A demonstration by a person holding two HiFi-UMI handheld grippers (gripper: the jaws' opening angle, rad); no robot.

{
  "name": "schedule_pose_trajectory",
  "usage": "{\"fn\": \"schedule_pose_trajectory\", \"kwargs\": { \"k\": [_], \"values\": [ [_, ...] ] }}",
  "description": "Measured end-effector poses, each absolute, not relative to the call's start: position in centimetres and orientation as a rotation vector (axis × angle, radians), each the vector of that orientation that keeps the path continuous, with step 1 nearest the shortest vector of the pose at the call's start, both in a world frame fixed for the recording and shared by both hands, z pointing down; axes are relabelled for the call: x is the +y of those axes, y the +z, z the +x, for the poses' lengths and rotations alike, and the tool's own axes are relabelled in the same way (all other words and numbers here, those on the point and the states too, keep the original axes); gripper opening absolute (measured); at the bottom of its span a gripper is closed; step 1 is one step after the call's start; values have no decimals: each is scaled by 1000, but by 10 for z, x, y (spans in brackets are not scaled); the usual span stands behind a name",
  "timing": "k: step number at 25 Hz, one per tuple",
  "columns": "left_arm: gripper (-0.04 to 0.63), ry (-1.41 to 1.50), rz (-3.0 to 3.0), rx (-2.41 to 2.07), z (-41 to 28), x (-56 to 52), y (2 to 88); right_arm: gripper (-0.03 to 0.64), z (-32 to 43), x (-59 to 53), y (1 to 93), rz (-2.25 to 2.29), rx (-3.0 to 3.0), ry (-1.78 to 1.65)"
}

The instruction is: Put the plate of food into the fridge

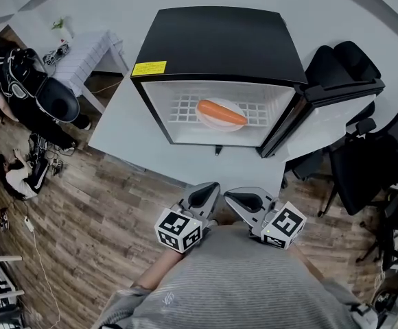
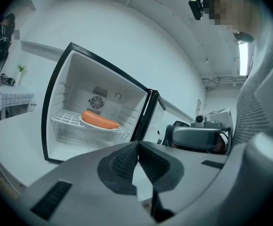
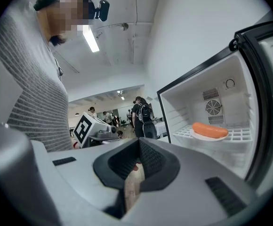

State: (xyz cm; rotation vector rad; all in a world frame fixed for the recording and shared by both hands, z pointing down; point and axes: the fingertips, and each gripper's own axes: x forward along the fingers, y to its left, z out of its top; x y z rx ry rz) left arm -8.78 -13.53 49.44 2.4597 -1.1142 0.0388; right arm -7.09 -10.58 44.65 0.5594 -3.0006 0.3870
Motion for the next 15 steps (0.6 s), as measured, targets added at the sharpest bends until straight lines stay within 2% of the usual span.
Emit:
{"fn": "schedule_pose_trajectory", "kwargs": {
  "k": [15],
  "values": [
    [11, 51, 2491, -1079, -112, -112, 498, 14, -103, -78, 449, 559, -2997, 372]
  ]
}}
